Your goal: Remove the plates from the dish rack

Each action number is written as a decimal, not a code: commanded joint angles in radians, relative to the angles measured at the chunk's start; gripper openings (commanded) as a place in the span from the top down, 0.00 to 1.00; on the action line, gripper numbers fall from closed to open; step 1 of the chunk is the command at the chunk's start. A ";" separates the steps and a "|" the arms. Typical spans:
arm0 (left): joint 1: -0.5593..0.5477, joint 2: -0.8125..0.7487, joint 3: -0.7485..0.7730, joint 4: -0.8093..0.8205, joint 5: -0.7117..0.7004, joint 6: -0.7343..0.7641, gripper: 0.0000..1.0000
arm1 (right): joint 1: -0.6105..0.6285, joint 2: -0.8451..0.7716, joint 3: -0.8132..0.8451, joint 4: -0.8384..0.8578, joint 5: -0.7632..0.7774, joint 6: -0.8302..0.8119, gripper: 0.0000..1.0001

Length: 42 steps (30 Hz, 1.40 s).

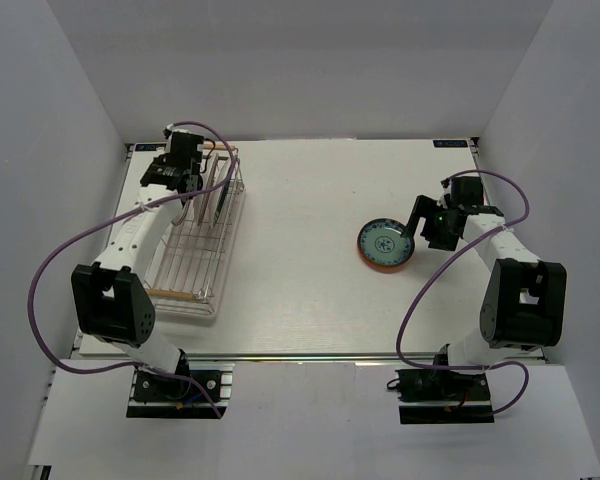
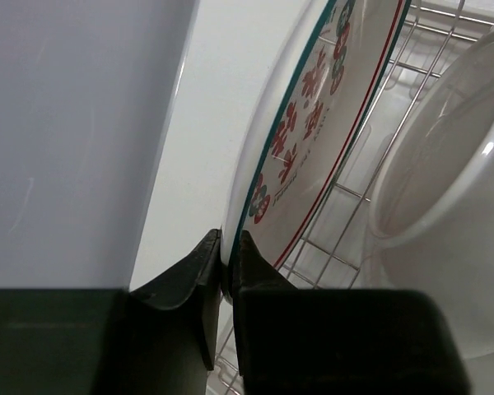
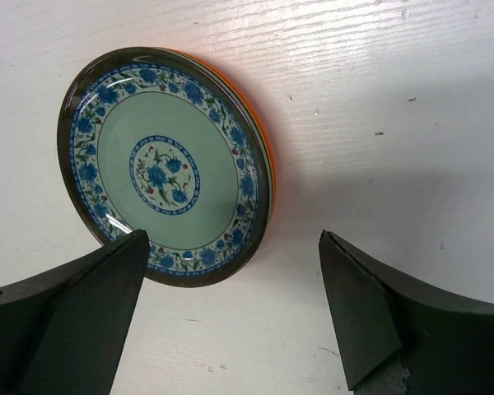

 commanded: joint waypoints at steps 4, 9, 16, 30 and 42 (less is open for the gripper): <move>-0.013 -0.153 0.054 0.044 -0.012 0.037 1.00 | -0.001 -0.027 0.039 -0.015 -0.014 -0.016 0.11; -0.013 -0.200 0.084 0.051 -0.003 0.077 1.00 | -0.001 -0.046 0.043 -0.017 -0.017 -0.013 0.11; -0.013 -0.203 0.254 -0.043 -0.110 0.053 1.00 | 0.000 -0.093 0.057 -0.018 -0.034 -0.013 0.11; -0.013 -0.398 0.262 0.195 0.946 -0.168 1.00 | 0.003 -0.362 0.017 0.169 -0.337 -0.015 0.11; -0.054 -0.293 -0.097 0.577 1.423 -0.411 1.00 | 0.040 -0.460 -0.053 0.545 -0.732 0.214 0.11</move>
